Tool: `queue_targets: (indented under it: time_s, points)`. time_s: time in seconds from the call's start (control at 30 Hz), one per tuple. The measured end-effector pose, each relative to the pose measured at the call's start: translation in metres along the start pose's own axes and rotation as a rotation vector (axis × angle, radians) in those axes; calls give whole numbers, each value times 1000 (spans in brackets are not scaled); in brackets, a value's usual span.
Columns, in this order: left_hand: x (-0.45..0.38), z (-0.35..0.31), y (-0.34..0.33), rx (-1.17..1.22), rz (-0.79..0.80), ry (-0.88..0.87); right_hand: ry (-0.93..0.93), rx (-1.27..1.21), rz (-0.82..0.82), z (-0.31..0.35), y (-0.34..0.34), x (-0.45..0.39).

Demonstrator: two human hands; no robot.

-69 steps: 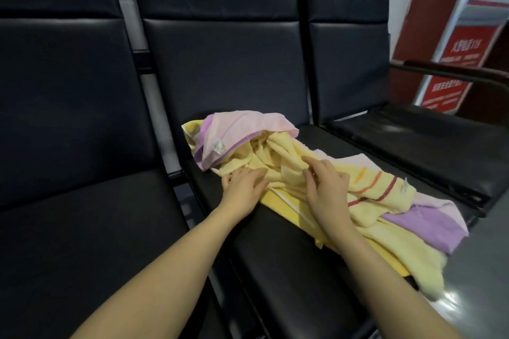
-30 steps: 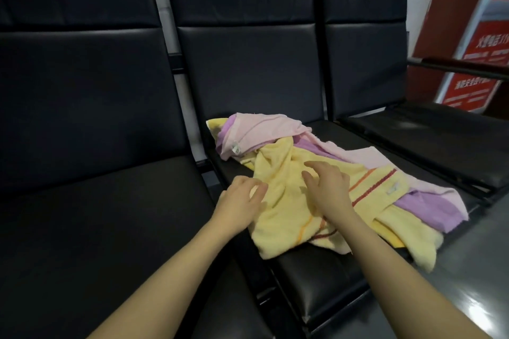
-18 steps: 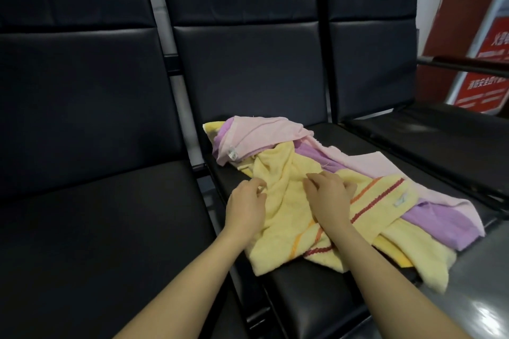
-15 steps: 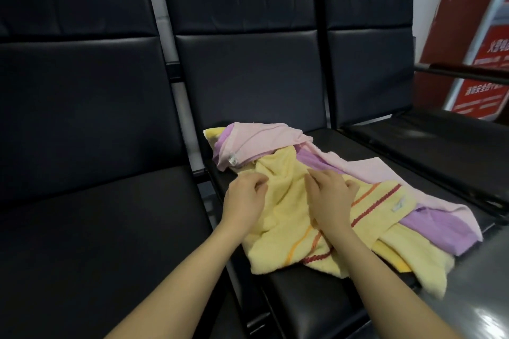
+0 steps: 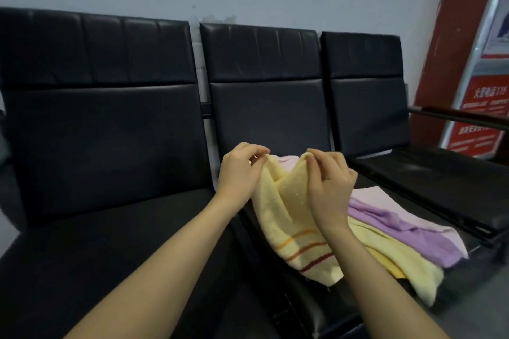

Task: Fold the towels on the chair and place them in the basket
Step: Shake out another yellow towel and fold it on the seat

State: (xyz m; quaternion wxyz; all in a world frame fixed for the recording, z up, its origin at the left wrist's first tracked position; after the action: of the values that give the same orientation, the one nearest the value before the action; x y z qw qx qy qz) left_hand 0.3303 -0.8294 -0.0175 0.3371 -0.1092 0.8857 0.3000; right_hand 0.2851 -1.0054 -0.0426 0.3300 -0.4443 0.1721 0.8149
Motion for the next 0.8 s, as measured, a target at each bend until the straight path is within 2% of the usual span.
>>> queue_targets:
  time_s: [0.17,0.33,0.43,0.53,0.6,0.67,0.8]
  points:
    - [25,3,56,37,-111,48,6,-67,128,39,-8,25]
    - [62,17,125,-47,-163,47,19,-190,295,79,-35,61]
    - [89,35,167,-72,-213,106,47,-285,395,104,-55,89]
    - [116,56,195,-119,-241,167,70,-385,538,127,-74,123]
    - [135,69,205,-194,-253,194,46,-391,694,132,-88,149]
    - [150,85,204,-357,-188,216,-51,-377,829,124,-101,172]
    - [175,117,180,-649,136,275,-254,-234,828,83,-108,196]
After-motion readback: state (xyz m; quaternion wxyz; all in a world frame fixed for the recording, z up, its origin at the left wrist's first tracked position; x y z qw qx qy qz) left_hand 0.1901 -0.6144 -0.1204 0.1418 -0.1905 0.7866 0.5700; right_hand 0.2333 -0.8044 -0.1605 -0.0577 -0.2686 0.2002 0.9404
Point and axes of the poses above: each hand's wrist, its own x-axis away from the middle knuckle, its own y-axis out of the back of the hand, z = x × y, the point moved 7 cm from there along -x, towards the middle knuckle, and after that the axes turned 9 degrees about -x, right-handed, at the moved point
